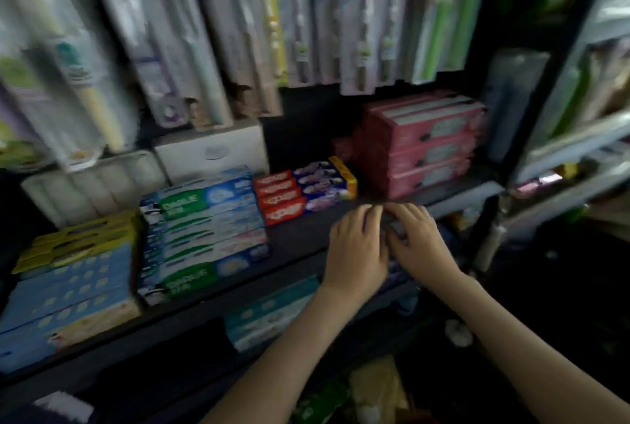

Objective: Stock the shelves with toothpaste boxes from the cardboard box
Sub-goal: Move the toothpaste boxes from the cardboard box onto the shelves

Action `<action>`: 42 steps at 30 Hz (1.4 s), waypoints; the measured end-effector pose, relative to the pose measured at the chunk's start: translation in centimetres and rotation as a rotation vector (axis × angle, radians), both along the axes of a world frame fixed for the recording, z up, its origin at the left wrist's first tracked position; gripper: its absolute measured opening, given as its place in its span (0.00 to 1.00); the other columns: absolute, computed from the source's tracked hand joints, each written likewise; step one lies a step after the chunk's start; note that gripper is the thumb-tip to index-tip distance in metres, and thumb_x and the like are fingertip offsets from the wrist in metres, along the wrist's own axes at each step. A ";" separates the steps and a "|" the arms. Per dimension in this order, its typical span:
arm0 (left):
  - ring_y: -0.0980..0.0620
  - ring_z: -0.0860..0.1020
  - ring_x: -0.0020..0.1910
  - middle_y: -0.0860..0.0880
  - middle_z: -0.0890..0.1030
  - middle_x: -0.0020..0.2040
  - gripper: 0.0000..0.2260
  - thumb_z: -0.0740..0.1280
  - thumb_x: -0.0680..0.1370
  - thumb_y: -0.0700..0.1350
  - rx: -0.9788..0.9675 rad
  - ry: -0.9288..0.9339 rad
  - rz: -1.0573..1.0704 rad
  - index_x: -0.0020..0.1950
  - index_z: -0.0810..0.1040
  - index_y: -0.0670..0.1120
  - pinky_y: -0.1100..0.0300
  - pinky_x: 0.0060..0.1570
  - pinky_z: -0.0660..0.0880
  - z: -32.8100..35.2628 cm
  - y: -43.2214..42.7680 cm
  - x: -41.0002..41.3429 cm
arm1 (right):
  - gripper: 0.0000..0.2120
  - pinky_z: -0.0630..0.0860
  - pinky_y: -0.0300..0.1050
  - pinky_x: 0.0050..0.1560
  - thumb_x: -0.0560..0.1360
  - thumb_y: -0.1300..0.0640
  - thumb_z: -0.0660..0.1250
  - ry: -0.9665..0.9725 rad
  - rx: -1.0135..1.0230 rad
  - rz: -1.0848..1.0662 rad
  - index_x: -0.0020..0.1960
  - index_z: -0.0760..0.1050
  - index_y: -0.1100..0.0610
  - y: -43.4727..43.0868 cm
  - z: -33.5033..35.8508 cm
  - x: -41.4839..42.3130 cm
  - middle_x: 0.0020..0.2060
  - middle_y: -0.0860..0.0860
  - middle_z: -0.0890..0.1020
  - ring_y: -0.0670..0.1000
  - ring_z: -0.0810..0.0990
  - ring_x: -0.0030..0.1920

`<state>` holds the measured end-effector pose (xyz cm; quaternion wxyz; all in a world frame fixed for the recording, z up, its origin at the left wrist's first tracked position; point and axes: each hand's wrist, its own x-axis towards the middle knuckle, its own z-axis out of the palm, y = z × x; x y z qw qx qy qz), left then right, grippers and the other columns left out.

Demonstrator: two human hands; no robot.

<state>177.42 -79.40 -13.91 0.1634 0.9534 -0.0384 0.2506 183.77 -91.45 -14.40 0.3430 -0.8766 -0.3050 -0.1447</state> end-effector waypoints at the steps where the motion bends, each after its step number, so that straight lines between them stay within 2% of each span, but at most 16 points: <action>1: 0.43 0.73 0.63 0.44 0.74 0.64 0.21 0.59 0.76 0.46 0.004 0.040 -0.062 0.68 0.71 0.41 0.50 0.60 0.71 -0.8 -2.6 0.4 | 0.18 0.71 0.52 0.55 0.71 0.60 0.62 0.028 -0.025 -0.054 0.61 0.75 0.60 -3.0 -1.2 -0.4 0.53 0.54 0.80 0.58 0.75 0.53; 3: 0.44 0.68 0.68 0.44 0.70 0.69 0.22 0.60 0.79 0.46 0.011 0.174 -0.188 0.72 0.66 0.42 0.51 0.66 0.65 -2.7 -7.8 1.2 | 0.21 0.74 0.53 0.50 0.70 0.53 0.58 0.121 -0.102 -0.158 0.59 0.77 0.59 -9.3 -4.0 -1.3 0.49 0.54 0.81 0.59 0.77 0.49; 5: 0.45 0.64 0.70 0.45 0.67 0.71 0.22 0.60 0.81 0.47 0.048 0.273 -0.322 0.74 0.63 0.43 0.53 0.68 0.62 -4.8 -13.4 1.5 | 0.20 0.74 0.53 0.49 0.71 0.50 0.57 0.208 -0.160 -0.282 0.58 0.77 0.58 -15.9 -6.8 -3.0 0.48 0.54 0.81 0.60 0.78 0.48; 9: 0.47 0.60 0.72 0.46 0.63 0.74 0.21 0.58 0.82 0.46 0.115 0.435 -0.605 0.74 0.63 0.44 0.56 0.70 0.57 -10.3 -24.9 -0.2 | 0.16 0.70 0.51 0.58 0.76 0.55 0.65 0.276 -0.155 -0.594 0.62 0.75 0.58 -29.1 -11.7 -9.6 0.55 0.54 0.79 0.58 0.74 0.57; 13: 0.47 0.60 0.72 0.46 0.63 0.73 0.22 0.59 0.81 0.48 0.227 0.583 -0.798 0.74 0.62 0.45 0.55 0.71 0.58 -17.2 -34.5 -5.0 | 0.16 0.66 0.51 0.62 0.77 0.56 0.64 0.477 -0.082 -0.856 0.64 0.73 0.58 -40.2 -17.5 -19.1 0.57 0.54 0.77 0.57 0.71 0.61; 17: 0.48 0.60 0.73 0.46 0.63 0.74 0.22 0.59 0.81 0.49 0.286 0.739 -0.867 0.74 0.63 0.44 0.54 0.71 0.60 -24.5 -41.5 -10.6 | 0.19 0.68 0.50 0.64 0.78 0.54 0.63 0.699 -0.020 -1.072 0.67 0.70 0.58 -47.7 -24.8 -28.8 0.61 0.53 0.76 0.54 0.70 0.63; 21: 0.48 0.59 0.73 0.46 0.63 0.74 0.22 0.59 0.81 0.50 0.358 0.852 -0.884 0.74 0.63 0.44 0.55 0.70 0.59 -31.4 -45.3 -15.0 | 0.20 0.67 0.47 0.64 0.79 0.53 0.62 0.941 0.016 -1.181 0.69 0.68 0.56 -51.1 -32.5 -35.9 0.62 0.52 0.74 0.53 0.68 0.64; 26: 0.49 0.59 0.74 0.47 0.62 0.74 0.25 0.60 0.80 0.53 0.441 0.948 -0.884 0.75 0.62 0.45 0.56 0.71 0.58 -40.9 -48.6 -18.1 | 0.21 0.63 0.46 0.66 0.79 0.53 0.61 1.097 0.059 -1.226 0.71 0.65 0.54 -51.6 -42.9 -41.3 0.64 0.50 0.72 0.51 0.66 0.66; 33: 0.47 0.51 0.76 0.45 0.53 0.77 0.33 0.58 0.79 0.60 0.590 1.077 -0.921 0.78 0.52 0.46 0.52 0.74 0.48 -60.5 -52.8 -20.6 | 0.23 0.61 0.44 0.66 0.80 0.54 0.59 1.325 0.088 -1.237 0.74 0.59 0.53 -51.3 -62.3 -44.2 0.65 0.49 0.69 0.51 0.64 0.67; 37: 0.45 0.47 0.76 0.44 0.49 0.78 0.37 0.58 0.77 0.63 0.670 1.089 -0.867 0.78 0.48 0.46 0.47 0.74 0.41 -70.3 -54.5 -21.3 | 0.23 0.61 0.45 0.66 0.79 0.56 0.58 1.368 0.126 -1.246 0.73 0.60 0.54 -51.5 -71.8 -43.7 0.65 0.52 0.69 0.53 0.65 0.65; 40: 0.44 0.43 0.77 0.42 0.45 0.78 0.39 0.58 0.76 0.64 0.696 1.091 -0.842 0.78 0.45 0.46 0.45 0.72 0.36 -76.1 -56.6 -21.1 | 0.23 0.62 0.48 0.67 0.79 0.56 0.60 1.367 0.250 -1.312 0.73 0.60 0.54 -52.8 -78.3 -41.9 0.65 0.53 0.69 0.55 0.65 0.67; 42: 0.44 0.40 0.76 0.42 0.43 0.78 0.40 0.58 0.76 0.65 0.705 1.084 -0.834 0.78 0.43 0.46 0.43 0.71 0.33 -79.2 -58.0 -20.7 | 0.24 0.66 0.52 0.66 0.77 0.56 0.63 1.328 0.366 -1.382 0.71 0.62 0.54 -54.3 -82.4 -40.0 0.65 0.53 0.71 0.56 0.69 0.66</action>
